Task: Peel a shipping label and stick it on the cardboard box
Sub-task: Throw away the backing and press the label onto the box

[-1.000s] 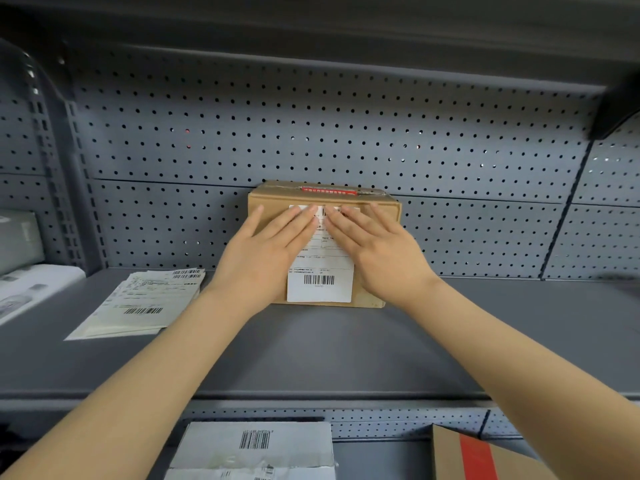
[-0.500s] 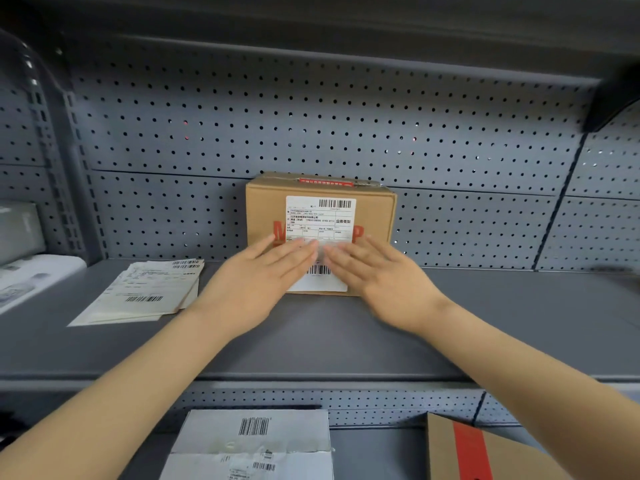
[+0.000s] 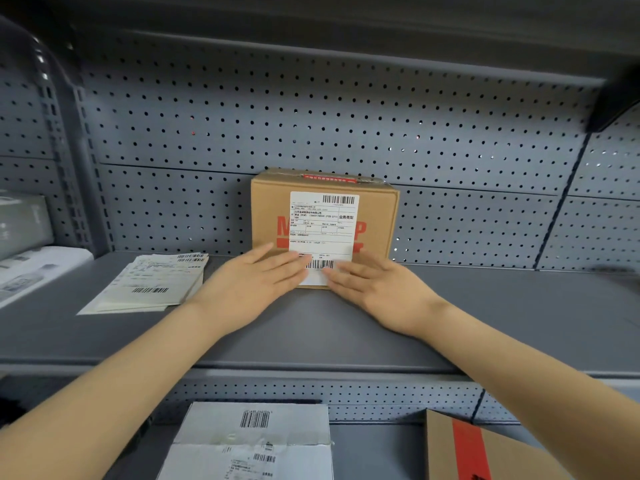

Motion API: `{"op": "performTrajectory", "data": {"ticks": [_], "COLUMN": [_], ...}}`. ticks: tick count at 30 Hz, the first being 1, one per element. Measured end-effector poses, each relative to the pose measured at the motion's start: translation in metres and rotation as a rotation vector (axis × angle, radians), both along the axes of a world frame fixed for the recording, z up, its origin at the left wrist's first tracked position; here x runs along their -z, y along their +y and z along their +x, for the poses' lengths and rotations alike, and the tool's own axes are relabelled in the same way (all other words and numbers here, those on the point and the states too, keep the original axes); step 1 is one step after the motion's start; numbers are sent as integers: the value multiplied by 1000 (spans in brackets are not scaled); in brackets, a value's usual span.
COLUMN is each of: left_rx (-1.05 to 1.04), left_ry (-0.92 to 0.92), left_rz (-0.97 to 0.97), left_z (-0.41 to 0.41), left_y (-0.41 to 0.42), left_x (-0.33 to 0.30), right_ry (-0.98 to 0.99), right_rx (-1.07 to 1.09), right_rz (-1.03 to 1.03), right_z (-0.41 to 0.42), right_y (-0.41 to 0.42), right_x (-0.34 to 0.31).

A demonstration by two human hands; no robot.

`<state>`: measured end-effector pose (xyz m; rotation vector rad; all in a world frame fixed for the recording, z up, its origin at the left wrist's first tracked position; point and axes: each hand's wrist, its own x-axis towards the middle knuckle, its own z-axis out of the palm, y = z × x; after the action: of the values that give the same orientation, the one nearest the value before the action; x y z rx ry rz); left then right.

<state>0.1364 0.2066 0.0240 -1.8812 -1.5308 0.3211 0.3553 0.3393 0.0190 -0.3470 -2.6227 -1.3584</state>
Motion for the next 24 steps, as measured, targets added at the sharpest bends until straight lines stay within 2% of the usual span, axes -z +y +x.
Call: {"op": "performTrajectory", "data": {"ticks": [4,10,14,17,24], "left_rx": [-70,-156,-109,-134,-265], "left_ry": [155,303,301,305,170], "left_rz": [-96,-97,-77,-102,-121], "left_z": [8,-12,-3,12,6], "left_y": [15,0,1,9,-6], "left_x": [-4,-3,-1,-5,-7], "right_ry": [-95,-157,-214,-177,-160], "right_rx": [53,147,130,77,209], "right_rz": [42,17,-37,-63,-147], "right_z": [-9,23,20,1,12], "right_y": [5,12,3,-7,-6], "right_x": [-2,-5,-5,-7,-9]}}
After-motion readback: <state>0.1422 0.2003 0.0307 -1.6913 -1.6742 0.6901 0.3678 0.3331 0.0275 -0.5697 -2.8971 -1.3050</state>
